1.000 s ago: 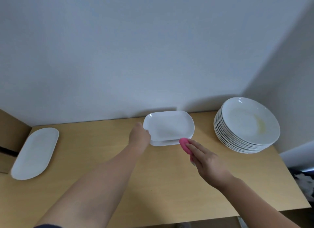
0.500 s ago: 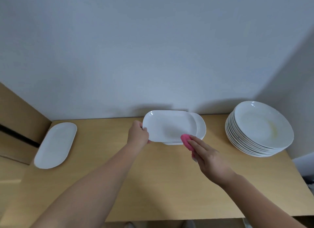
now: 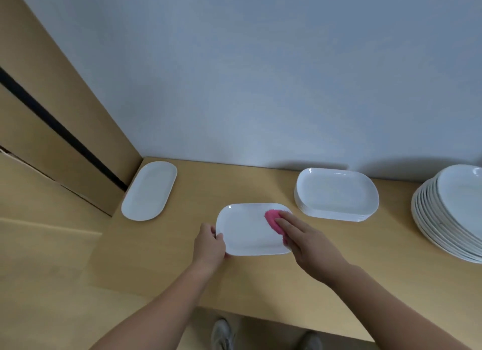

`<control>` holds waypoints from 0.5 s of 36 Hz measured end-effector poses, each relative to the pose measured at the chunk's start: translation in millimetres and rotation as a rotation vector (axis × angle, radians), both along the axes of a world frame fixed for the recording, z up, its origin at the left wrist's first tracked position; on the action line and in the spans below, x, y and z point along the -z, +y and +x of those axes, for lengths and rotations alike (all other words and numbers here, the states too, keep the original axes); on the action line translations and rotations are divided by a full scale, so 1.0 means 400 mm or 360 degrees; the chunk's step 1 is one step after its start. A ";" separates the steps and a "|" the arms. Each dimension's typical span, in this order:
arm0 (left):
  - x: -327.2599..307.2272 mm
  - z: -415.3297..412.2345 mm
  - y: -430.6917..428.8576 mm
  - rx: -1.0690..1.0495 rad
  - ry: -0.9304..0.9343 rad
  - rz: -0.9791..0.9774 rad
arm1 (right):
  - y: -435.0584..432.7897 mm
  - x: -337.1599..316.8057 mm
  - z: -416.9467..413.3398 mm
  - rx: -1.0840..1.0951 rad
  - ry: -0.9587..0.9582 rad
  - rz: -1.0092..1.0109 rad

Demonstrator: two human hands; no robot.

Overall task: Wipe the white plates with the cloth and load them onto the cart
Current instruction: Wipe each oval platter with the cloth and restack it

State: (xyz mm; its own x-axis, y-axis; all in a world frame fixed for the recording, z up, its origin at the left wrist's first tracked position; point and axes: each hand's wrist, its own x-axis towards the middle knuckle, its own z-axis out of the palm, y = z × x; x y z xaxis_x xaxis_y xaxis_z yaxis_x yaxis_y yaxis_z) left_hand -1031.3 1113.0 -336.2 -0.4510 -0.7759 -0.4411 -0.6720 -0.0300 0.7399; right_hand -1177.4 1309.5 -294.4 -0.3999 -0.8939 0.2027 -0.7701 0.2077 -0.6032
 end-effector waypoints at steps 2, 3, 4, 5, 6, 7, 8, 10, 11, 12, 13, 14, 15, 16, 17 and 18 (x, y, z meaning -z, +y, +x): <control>0.011 0.020 0.000 -0.0012 -0.0039 0.0012 | -0.021 0.021 0.017 -0.0021 -0.0001 0.0113; 0.017 0.028 0.001 -0.0013 -0.0055 0.0012 | -0.032 0.032 0.025 -0.0036 -0.0006 0.0170; 0.022 0.033 0.002 -0.0010 -0.0073 0.0003 | -0.042 0.042 0.031 -0.0052 -0.0013 0.0224; 0.028 0.037 0.003 -0.0004 -0.0090 -0.0006 | -0.052 0.052 0.037 -0.0065 -0.0024 0.0280; 0.032 0.041 0.004 -0.0001 -0.0101 -0.0005 | -0.061 0.059 0.041 -0.0074 -0.0035 0.0329; 0.036 0.044 0.004 0.0005 -0.0107 0.0000 | -0.068 0.067 0.044 -0.0081 -0.0038 0.0362; 0.040 0.047 0.004 0.0015 -0.0117 0.0006 | -0.075 0.073 0.046 -0.0089 -0.0033 0.0382; 0.043 0.053 0.002 0.0037 -0.0160 0.0012 | -0.087 0.083 0.049 -0.0100 -0.0035 0.0427; 0.044 0.055 -0.001 0.0054 -0.0187 0.0008 | -0.093 0.088 0.049 -0.0100 -0.0038 0.0447; 0.045 0.057 -0.005 0.0083 -0.0222 0.0001 | -0.099 0.094 0.049 -0.0100 -0.0037 0.0462; 0.045 0.058 -0.008 0.0117 -0.0252 0.0003 | -0.106 0.100 0.049 -0.0104 -0.0037 0.0477; 0.048 0.058 -0.012 0.0149 -0.0273 0.0019 | -0.113 0.107 0.050 -0.0111 -0.0042 0.0489; 0.050 0.059 -0.016 0.0177 -0.0284 0.0043 | -0.121 0.113 0.051 -0.0119 -0.0053 0.0493; 0.052 0.059 -0.020 0.0191 -0.0282 0.0066 | -0.129 0.120 0.053 -0.0126 -0.0062 0.0493; 0.054 0.059 -0.024 0.0191 -0.0268 0.0086 | -0.138 0.128 0.056 -0.0133 -0.0058 0.0498; 0.055 0.059 -0.028 0.0171 -0.0241 0.0120 | -0.149 0.138 0.060 -0.0135 -0.0032 0.0518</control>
